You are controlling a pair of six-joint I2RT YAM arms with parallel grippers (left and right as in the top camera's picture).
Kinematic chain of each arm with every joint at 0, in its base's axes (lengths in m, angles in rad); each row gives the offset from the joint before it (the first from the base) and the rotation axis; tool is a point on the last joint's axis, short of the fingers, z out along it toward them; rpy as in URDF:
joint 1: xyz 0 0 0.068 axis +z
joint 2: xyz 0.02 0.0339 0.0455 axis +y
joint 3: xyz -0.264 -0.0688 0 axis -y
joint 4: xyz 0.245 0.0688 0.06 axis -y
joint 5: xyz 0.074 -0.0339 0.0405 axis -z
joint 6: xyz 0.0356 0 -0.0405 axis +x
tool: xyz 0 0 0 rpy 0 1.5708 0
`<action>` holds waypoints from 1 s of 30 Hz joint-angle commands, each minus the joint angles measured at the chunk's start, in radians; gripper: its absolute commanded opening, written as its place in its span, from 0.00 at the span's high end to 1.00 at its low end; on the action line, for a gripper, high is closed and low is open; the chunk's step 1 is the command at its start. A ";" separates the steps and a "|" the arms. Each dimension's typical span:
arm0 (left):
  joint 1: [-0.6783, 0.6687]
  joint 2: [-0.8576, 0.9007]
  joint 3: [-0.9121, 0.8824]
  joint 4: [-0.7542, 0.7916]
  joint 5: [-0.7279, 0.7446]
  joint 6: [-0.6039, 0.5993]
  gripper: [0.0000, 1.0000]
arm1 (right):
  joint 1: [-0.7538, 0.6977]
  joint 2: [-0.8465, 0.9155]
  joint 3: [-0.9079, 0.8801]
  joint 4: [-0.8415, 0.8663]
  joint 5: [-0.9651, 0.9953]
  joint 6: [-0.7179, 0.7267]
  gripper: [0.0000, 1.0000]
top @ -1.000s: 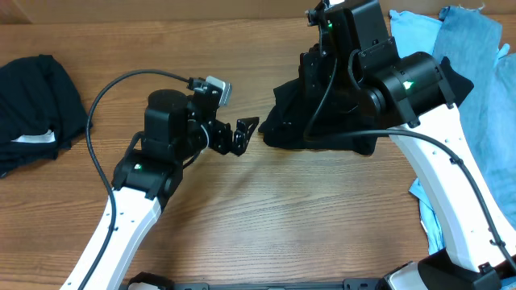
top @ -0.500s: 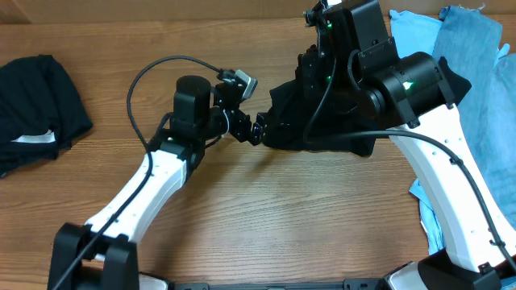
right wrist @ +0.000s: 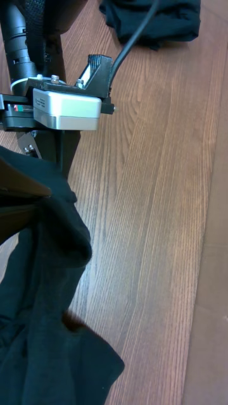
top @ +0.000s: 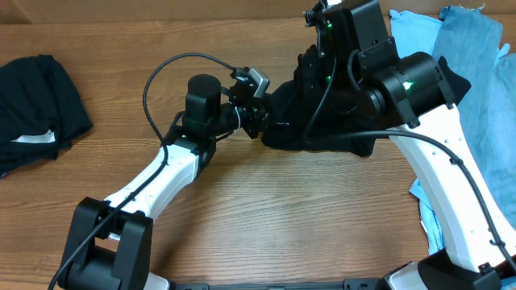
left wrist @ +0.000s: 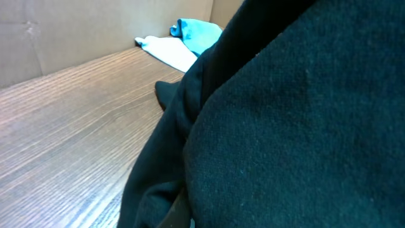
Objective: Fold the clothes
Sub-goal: 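Grasp the shirt's left end with the left gripper, then lift the shirt with both grippers and stretch it apart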
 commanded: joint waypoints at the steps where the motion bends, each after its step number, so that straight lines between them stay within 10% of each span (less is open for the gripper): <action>1: -0.003 -0.022 0.019 0.005 0.023 -0.042 0.96 | 0.005 0.002 0.035 0.006 -0.006 -0.003 0.96; 5: 0.055 -0.165 0.019 -0.027 -0.059 -0.060 0.96 | 0.003 0.002 0.035 -0.002 0.013 -0.004 0.95; 14: 0.296 -0.464 0.019 -0.671 -0.384 -0.032 0.96 | -0.130 0.021 0.016 -0.143 0.201 0.068 0.25; 20: 0.342 -0.536 0.019 -0.919 -0.612 -0.013 0.96 | -0.273 0.222 0.014 -0.124 0.141 0.032 0.31; 30: 0.342 -0.536 0.019 -0.931 -0.576 -0.014 0.96 | -0.282 0.534 0.014 0.256 -0.139 -0.186 0.36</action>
